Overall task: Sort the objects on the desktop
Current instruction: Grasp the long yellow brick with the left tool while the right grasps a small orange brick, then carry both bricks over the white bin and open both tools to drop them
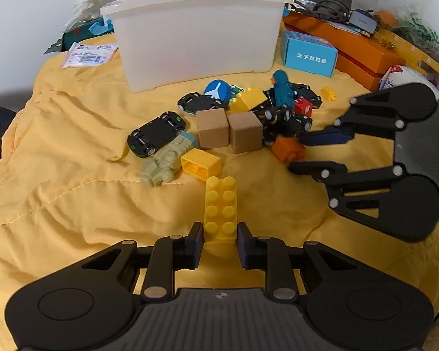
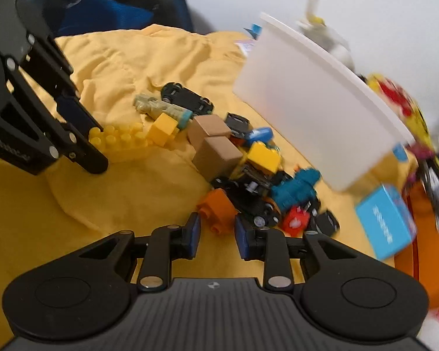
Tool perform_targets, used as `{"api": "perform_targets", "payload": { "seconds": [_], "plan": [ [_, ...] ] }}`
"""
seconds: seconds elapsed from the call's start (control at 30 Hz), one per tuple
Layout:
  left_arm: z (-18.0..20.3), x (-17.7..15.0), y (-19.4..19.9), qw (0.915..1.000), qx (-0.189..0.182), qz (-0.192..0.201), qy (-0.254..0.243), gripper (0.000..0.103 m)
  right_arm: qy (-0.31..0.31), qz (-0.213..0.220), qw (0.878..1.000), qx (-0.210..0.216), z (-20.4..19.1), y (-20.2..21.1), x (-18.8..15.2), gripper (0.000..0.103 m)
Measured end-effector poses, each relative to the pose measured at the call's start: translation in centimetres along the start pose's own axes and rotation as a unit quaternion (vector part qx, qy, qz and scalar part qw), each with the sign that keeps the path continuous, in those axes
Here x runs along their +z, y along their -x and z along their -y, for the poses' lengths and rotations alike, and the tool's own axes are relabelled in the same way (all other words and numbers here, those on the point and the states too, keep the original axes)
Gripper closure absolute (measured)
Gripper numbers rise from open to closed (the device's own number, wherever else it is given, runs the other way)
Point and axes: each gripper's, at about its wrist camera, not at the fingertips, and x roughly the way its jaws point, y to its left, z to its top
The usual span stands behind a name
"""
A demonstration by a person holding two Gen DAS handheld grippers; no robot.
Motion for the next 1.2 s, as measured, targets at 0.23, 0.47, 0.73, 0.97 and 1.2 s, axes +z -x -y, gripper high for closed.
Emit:
{"api": "perform_targets", "payload": {
  "seconds": [0.23,0.47,0.73,0.97,1.2],
  "plan": [
    [0.4,0.0,-0.1,0.9999,0.007,0.004,-0.011,0.074,0.038,0.013,0.999,0.015,0.3,-1.4,1.2,0.074],
    [0.6,-0.1,-0.1,0.9998,0.014,0.007,-0.012,0.074,-0.008,-0.027,0.998,0.056,1.4,-0.5,1.8,0.086],
    [1.6,-0.2,-0.2,0.9991,0.031,0.013,-0.028,0.066,-0.084,-0.143,0.982,0.087,1.6,2.2,-0.1,0.085],
    [2.0,0.1,-0.6,0.9984,0.046,0.024,-0.024,0.067,-0.139,-0.099,0.983,0.068,1.9,2.3,-0.8,0.076],
    [1.8,0.5,-0.5,0.9993,0.029,0.021,-0.012,0.076,-0.171,-0.075,0.978,0.092,2.1,2.0,-1.6,0.086]
  ]
}}
